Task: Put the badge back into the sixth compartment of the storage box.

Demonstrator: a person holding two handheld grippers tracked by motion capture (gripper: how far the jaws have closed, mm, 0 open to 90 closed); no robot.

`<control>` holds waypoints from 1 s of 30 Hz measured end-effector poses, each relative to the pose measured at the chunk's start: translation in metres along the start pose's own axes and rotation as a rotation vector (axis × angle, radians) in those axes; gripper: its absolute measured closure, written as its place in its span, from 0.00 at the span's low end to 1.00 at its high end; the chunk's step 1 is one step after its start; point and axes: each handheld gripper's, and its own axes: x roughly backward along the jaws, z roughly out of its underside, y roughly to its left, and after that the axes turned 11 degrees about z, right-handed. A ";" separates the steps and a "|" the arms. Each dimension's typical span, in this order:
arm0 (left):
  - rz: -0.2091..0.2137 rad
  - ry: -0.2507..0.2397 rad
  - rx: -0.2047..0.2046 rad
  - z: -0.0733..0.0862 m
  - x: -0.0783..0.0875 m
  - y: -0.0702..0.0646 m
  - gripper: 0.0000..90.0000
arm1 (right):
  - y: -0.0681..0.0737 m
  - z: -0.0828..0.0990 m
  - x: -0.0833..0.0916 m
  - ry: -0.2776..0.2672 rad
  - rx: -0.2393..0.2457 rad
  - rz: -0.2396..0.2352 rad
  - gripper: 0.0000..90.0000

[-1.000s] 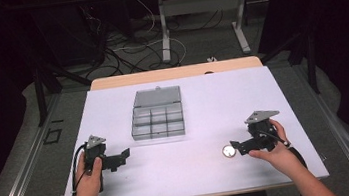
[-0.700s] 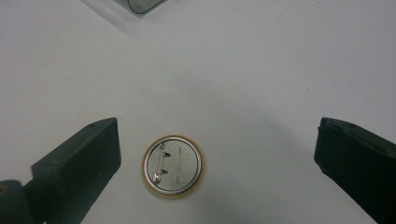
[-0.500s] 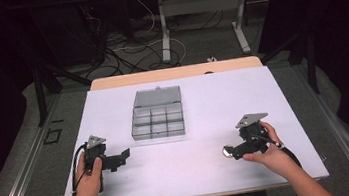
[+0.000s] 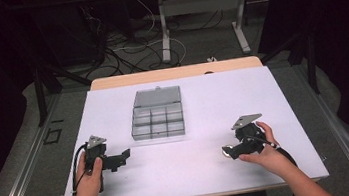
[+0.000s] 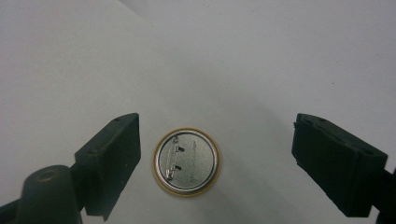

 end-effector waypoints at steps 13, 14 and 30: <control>0.003 0.004 0.004 0.000 -0.001 0.000 0.02 | 0.007 0.002 -0.010 0.033 0.040 -0.033 0.27; 0.002 0.005 0.005 0.000 -0.001 0.000 0.02 | 0.007 0.001 -0.009 0.056 0.049 -0.033 0.28; 0.001 0.013 -0.003 0.000 -0.001 0.001 0.02 | 0.013 0.006 -0.016 0.094 0.059 -0.051 0.37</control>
